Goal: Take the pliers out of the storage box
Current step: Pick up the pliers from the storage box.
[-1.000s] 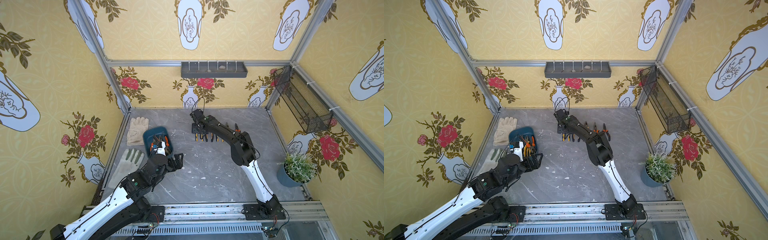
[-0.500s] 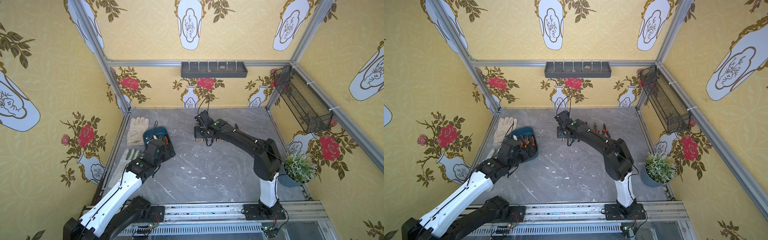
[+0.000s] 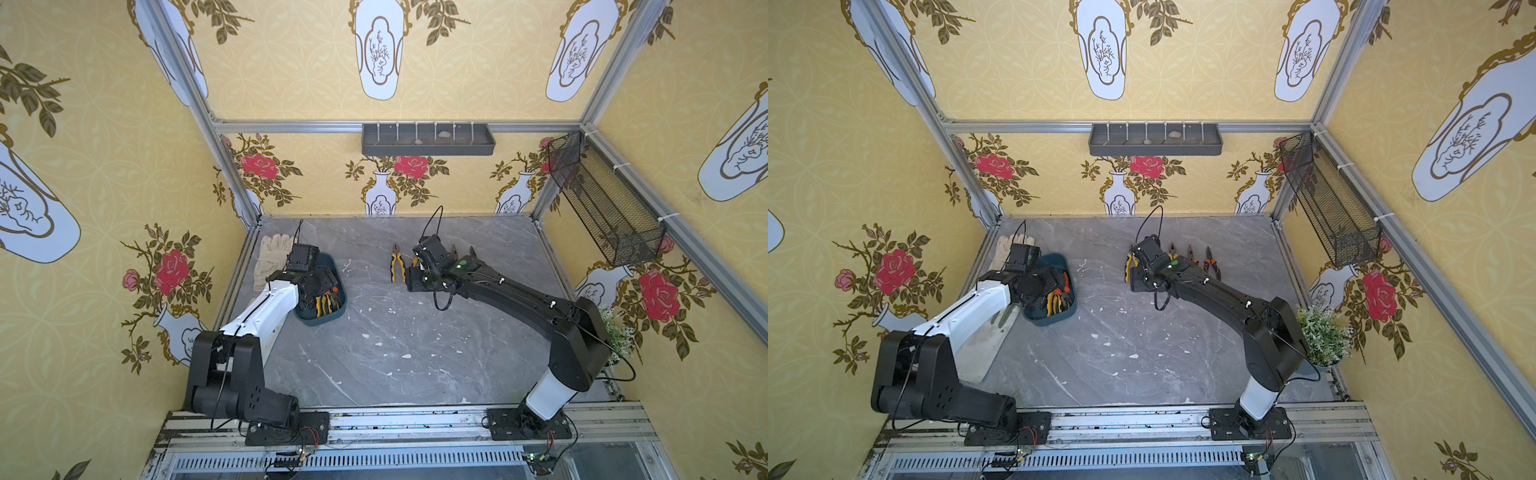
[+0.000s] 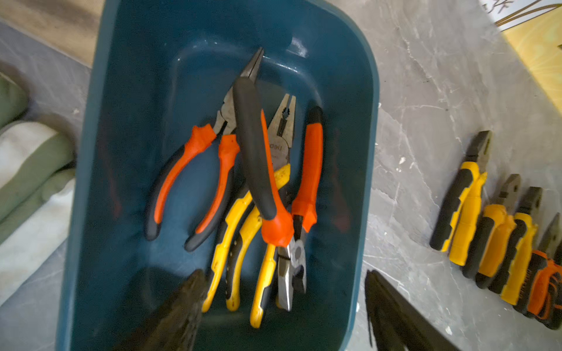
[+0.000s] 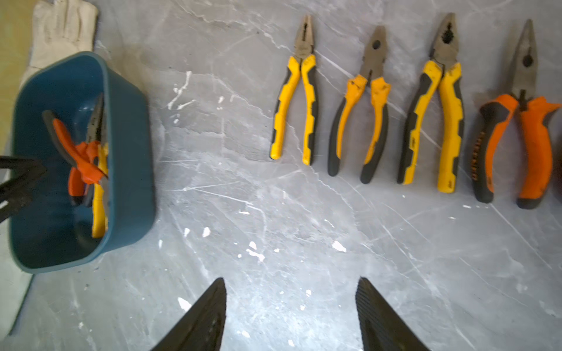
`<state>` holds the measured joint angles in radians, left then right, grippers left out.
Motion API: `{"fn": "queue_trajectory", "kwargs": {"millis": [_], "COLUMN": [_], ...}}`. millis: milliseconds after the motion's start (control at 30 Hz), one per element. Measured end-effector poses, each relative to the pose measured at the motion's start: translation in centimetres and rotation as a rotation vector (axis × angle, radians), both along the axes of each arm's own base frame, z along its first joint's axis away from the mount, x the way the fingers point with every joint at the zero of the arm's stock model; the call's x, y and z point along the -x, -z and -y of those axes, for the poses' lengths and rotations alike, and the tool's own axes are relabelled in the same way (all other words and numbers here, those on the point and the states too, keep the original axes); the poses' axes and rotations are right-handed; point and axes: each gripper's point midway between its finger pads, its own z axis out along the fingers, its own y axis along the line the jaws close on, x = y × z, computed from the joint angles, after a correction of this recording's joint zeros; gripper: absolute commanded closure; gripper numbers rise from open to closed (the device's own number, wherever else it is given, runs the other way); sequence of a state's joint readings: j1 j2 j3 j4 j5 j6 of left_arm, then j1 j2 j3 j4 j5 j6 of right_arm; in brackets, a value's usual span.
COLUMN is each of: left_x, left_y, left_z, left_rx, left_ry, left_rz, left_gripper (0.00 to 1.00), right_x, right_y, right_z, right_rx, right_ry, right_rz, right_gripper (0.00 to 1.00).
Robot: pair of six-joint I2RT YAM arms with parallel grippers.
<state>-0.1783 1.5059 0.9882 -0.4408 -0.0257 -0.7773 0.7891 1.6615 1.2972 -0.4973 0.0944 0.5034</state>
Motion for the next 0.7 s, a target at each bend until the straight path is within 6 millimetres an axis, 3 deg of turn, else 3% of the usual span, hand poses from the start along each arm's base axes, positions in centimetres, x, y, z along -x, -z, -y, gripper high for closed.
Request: {"fn": "queue_trajectory", "kwargs": {"millis": [233, 300, 433, 700], "left_x": [-1.5, -1.7, -2.0, -2.0], "left_y": [2.7, 3.2, 4.0, 3.9], "left_z": [0.3, 0.3, 0.2, -0.1], "left_rx": [-0.003, -0.005, -0.016, -0.024], "left_ry": [0.007, 0.006, 0.000, -0.004], "left_rz": [-0.049, -0.062, -0.079, -0.074], "left_gripper": [0.27, 0.34, 0.51, 0.66], "right_x": [0.7, 0.6, 0.8, 1.1], "right_y": [1.4, 1.7, 2.0, 2.3], "right_z": [3.0, 3.4, 3.6, 3.2], "right_rx": [0.002, -0.001, -0.005, -0.023], "right_ry": [0.033, 0.040, 0.038, 0.030], "right_rz": [-0.043, -0.044, -0.050, -0.069], "right_gripper": [0.33, 0.33, 0.33, 0.33]}}
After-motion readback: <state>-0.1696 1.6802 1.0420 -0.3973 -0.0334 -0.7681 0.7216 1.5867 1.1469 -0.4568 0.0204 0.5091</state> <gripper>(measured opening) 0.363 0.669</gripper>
